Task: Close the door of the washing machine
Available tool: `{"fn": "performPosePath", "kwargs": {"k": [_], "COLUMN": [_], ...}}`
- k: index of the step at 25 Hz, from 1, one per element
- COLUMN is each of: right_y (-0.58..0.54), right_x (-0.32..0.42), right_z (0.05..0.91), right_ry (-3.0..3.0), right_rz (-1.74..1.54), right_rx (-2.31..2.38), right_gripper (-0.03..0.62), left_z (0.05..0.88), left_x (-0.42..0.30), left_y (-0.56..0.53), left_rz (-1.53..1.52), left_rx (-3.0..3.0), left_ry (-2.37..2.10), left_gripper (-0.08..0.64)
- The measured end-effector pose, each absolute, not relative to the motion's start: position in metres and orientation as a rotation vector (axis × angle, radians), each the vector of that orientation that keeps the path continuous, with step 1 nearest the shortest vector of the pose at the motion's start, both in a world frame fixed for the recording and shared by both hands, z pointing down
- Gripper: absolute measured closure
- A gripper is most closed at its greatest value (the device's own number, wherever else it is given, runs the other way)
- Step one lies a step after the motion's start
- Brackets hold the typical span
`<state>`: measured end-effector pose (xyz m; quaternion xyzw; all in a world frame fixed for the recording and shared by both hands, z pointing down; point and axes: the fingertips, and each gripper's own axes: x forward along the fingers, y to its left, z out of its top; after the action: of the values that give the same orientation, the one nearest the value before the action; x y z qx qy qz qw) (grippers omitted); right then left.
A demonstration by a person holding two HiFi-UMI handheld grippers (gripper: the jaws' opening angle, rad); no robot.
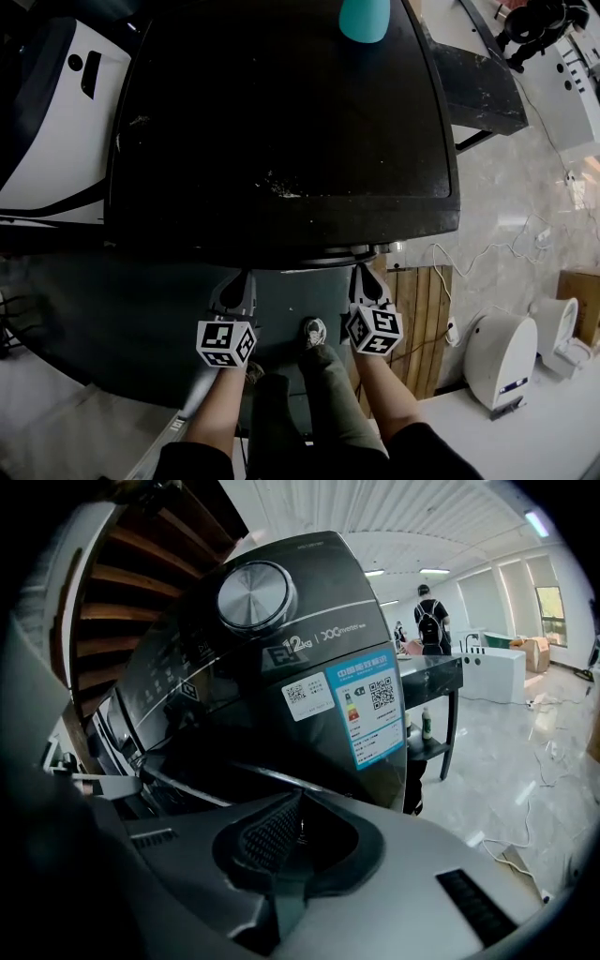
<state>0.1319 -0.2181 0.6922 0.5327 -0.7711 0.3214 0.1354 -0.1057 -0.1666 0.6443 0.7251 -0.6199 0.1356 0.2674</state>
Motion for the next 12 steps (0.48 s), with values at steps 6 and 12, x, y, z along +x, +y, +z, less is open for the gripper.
{"fn": "performPosePath", "kwargs": {"k": [6,12], "right_y": [-0.2245,-0.2261], "right_x": [0.1324,0.1312], "right_z": [0.6947,0.6936], "right_ry": [-2.243,-2.281], "right_rz": [0.914,0.885], "right_rx": [1.571,1.521], "right_gripper": [0.589,0.589], "left_z": [0.6467,0.6472], "left_x": [-0.1036,-0.1033], "left_y": [-0.1702,-0.17], "left_rz": [0.437,0.402], "left_rx": [2.007,2.006], "left_ry": [-1.636,-1.658], "left_gripper": [0.549,0.549]}}
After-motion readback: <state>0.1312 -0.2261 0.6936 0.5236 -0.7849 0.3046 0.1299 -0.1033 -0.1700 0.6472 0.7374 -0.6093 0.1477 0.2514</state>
